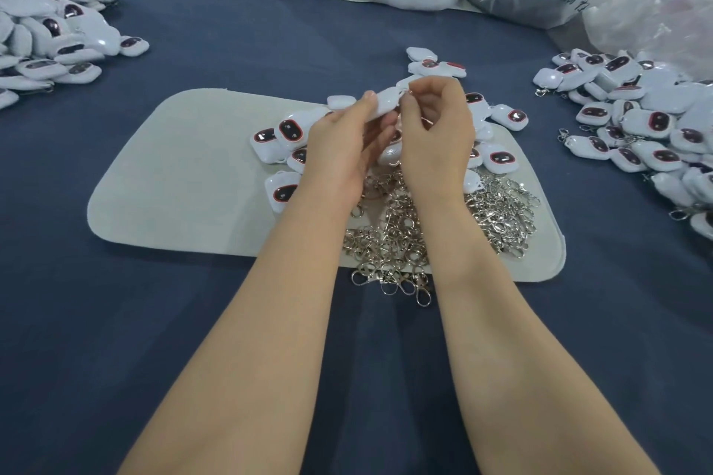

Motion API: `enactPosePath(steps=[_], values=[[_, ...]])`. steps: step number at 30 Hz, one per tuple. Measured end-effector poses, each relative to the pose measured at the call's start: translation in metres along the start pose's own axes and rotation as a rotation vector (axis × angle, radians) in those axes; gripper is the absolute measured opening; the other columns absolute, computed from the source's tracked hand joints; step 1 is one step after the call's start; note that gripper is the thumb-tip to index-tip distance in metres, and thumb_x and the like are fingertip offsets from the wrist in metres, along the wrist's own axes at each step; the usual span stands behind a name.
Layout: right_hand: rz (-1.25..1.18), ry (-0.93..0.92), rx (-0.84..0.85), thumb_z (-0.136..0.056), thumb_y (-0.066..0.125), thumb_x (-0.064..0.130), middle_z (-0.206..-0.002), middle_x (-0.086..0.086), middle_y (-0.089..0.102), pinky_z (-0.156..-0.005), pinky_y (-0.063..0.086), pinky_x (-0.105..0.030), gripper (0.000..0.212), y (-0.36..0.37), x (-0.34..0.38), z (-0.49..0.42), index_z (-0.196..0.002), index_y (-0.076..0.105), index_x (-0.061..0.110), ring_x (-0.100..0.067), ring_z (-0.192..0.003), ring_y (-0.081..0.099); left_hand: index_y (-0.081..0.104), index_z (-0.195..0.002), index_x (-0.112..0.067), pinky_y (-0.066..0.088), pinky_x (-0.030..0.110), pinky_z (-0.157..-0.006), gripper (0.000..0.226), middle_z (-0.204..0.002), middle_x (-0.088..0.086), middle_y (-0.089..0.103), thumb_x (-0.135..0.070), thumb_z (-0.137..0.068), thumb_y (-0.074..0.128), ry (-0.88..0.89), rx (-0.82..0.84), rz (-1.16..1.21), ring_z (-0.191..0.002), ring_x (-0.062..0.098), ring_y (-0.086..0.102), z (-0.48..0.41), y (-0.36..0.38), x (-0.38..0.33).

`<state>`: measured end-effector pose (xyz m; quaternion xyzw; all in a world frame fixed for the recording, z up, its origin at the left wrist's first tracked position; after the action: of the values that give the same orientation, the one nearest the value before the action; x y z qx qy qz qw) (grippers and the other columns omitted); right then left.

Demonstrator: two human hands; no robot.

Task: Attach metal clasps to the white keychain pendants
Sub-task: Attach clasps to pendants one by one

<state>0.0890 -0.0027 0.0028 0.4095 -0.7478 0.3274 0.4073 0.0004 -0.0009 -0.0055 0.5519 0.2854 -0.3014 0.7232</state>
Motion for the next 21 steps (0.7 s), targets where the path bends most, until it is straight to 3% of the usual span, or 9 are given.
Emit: enactPosePath(steps=[3,7,11,15,19,21], values=[[-0.027,-0.017,-0.011,-0.089,0.059,0.006,-0.079,0.016,0.059,-0.078,0.048,-0.017,0.011,-0.001,0.001,0.001,-0.089,0.055,0.017,-0.001,-0.078,0.059,0.062,-0.078,-0.004,0.051,0.014,-0.052,0.016,-0.062,0.003,0.069,-0.008,-0.093,0.057,-0.053,0.03,0.1,-0.057,0.006,0.066,0.001,-0.002,-0.002],[-0.029,-0.027,-0.015,-0.089,0.058,0.006,-0.081,0.016,0.059,-0.08,0.049,-0.019,0.013,0.0,0.002,0.001,-0.089,0.058,0.019,-0.004,-0.082,0.059,0.06,-0.073,-0.006,0.053,0.014,-0.054,0.018,-0.062,0.005,0.069,-0.006,-0.091,0.06,-0.086,0.017,0.153,-0.058,0.008,0.068,0.004,-0.002,-0.002],[-0.036,-0.058,-0.063,-0.089,0.057,0.004,-0.079,0.015,0.059,-0.079,0.049,-0.02,0.016,-0.001,0.004,0.003,-0.091,0.055,0.019,-0.003,-0.077,0.058,0.061,-0.083,-0.002,0.052,0.015,-0.052,0.012,-0.071,0.008,0.068,-0.008,-0.093,0.058,-0.038,-0.004,0.118,-0.058,0.008,0.067,0.006,0.002,-0.004],[0.024,-0.105,-0.059,-0.087,0.056,0.002,-0.076,0.01,0.059,-0.079,0.051,-0.033,0.011,-0.001,0.003,0.003,-0.086,0.06,0.013,-0.014,-0.077,0.06,0.057,-0.114,-0.006,0.052,0.018,-0.055,0.019,-0.088,0.009,0.065,-0.012,-0.095,0.055,0.141,-0.069,-0.063,-0.062,0.01,0.066,0.008,0.004,-0.006],[0.085,-0.085,-0.054,-0.087,0.058,0.004,-0.073,0.009,0.059,-0.075,0.05,-0.03,0.007,-0.001,-0.001,0.001,-0.084,0.061,0.009,-0.014,-0.073,0.058,0.055,-0.115,-0.021,0.056,0.032,-0.085,0.022,-0.109,0.004,0.064,-0.013,-0.094,0.055,0.433,-0.114,-0.451,-0.091,0.014,0.065,0.009,0.002,-0.007],[0.105,-0.075,-0.05,-0.086,0.057,0.004,-0.074,0.005,0.061,-0.074,0.049,-0.03,0.008,-0.001,-0.002,0.001,-0.082,0.06,0.01,-0.018,-0.073,0.059,0.056,-0.121,-0.017,0.052,0.025,-0.088,0.027,-0.114,-0.001,0.063,-0.013,-0.094,0.055,0.573,-0.093,-0.596,-0.095,0.008,0.062,0.012,0.003,-0.006]])
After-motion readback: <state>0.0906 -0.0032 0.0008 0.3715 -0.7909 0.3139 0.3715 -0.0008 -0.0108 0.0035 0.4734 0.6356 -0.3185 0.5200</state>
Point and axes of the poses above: each hand's wrist, its own z-axis away from the middle knuckle, its own y-axis out of the palm, x = y × z, the point moved 2 cm from there along -z, towards the middle knuckle
